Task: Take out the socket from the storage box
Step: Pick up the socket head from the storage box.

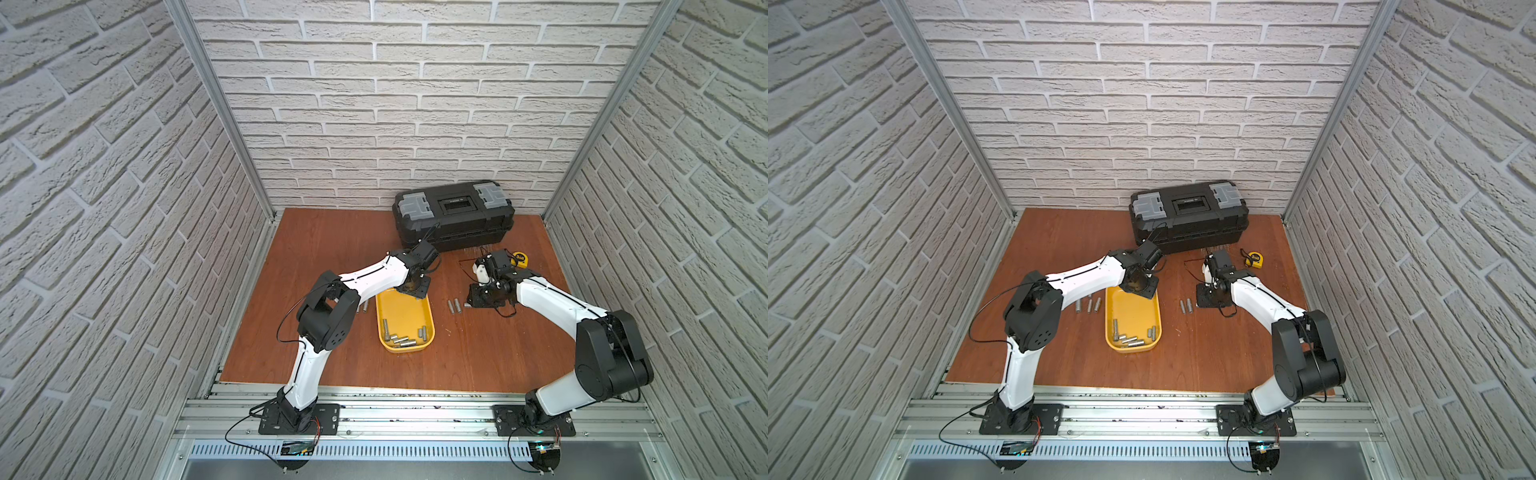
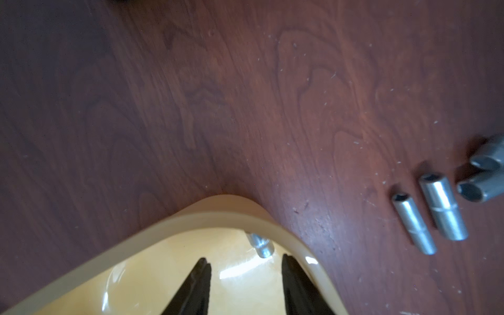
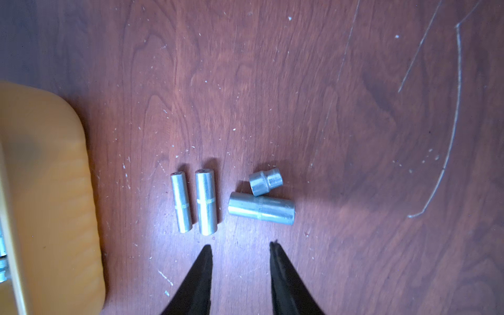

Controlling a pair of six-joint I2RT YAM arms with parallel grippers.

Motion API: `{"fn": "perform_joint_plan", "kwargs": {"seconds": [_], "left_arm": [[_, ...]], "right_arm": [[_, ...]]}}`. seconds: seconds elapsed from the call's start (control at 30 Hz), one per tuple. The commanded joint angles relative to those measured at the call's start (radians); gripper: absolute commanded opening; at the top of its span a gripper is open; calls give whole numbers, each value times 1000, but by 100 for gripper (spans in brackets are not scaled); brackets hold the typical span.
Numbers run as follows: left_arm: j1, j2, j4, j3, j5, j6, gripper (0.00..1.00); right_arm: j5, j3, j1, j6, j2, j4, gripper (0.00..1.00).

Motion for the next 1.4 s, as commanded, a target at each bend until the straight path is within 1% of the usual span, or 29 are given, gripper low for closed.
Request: {"fn": "perform_joint_plan", "kwargs": {"seconds": [0.0,0.2,0.43,0.73,0.97,1.03,1.13,1.37], "left_arm": [[-5,26,9,29,23,-15,45],[-5,52,15,37,25,-13,44],[-4,91,19,40,35,-19,39],[-7,95,11,29,21,-9,33],[-7,98,8,28,18,-8,17],[-7,92,7,25,13,-8,14],[-7,70,10,19,-2,-11,12],[-4,-49,13,18,-21,6,11]], "right_arm": [[0,-11,2,6,-33,20,37],[-4,-14,2,10,-30,25,37],[-4,-14,2,10,-31,22,37],[-6,-9,2,11,-28,24,37],[-7,-9,2,10,-29,22,37],[-5,-9,2,9,-29,22,37],[-4,-8,2,8,-27,22,37],[-10,-10,2,10,-19,30,37]]}}
